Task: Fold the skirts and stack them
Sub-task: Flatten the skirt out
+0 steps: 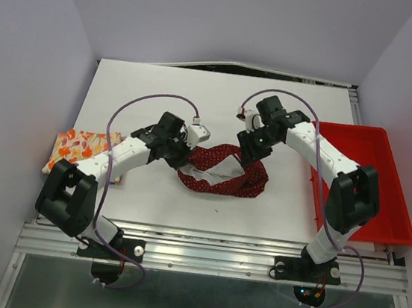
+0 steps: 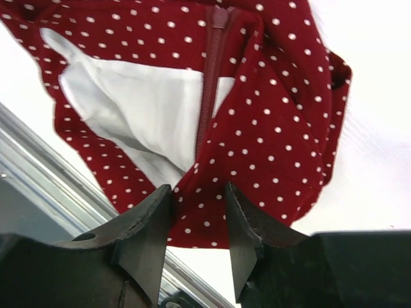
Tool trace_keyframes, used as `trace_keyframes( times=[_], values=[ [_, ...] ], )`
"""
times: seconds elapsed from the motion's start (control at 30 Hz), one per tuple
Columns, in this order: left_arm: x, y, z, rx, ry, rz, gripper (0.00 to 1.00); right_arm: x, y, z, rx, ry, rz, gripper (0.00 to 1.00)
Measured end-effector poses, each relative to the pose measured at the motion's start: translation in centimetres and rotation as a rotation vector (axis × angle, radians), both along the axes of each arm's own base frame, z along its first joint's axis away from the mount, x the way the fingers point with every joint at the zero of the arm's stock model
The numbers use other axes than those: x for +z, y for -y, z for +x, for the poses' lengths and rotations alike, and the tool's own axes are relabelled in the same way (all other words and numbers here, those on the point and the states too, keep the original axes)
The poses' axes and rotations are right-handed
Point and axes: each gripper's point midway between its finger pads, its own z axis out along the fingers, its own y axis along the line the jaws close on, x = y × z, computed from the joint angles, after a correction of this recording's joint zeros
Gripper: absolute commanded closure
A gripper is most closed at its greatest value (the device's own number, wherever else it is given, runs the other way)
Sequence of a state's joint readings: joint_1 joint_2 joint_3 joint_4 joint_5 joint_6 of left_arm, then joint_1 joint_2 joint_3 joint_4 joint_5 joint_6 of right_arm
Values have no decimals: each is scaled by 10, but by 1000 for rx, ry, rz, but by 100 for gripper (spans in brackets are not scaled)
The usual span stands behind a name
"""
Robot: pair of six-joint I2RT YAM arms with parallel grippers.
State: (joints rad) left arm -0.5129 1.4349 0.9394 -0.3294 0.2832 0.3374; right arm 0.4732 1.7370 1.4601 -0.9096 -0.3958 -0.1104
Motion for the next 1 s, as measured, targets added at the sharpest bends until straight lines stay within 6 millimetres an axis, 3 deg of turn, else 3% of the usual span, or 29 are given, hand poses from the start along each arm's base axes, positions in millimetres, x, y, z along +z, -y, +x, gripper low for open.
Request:
trace_keyframes(
  times=[0.07,0.1,0.27,0.4,0.5,0.57,0.6,0.63,0.73,0.83,1.0],
  values=[
    [0,-1,1,3,1,0,100,-5,6,1,3,5,-35,81],
    [1,-2,1,7,4,1,100,-7,9,2,1,9,-54,97],
    [6,-10,6,40,16,-2,100,-12,21,8,0,48,-137,99],
    [20,-41,28,171,30,-11,100,0,37,30,-2,166,-243,99],
    [61,-73,65,324,129,-46,100,21,48,58,-21,302,-310,99],
    [101,-94,89,424,233,-79,100,42,55,75,-39,408,-336,99],
    [116,-99,96,453,270,-95,100,49,58,81,-46,441,-342,99],
    [144,-104,105,484,342,-126,100,64,61,92,-65,510,-334,99],
    [200,-101,112,495,470,-192,100,100,69,114,-112,644,-319,99],
    [233,-96,113,482,538,-231,100,140,82,139,-179,764,-297,99],
    [244,-97,109,476,561,-233,100,180,86,149,-207,870,-264,99]
  ],
)
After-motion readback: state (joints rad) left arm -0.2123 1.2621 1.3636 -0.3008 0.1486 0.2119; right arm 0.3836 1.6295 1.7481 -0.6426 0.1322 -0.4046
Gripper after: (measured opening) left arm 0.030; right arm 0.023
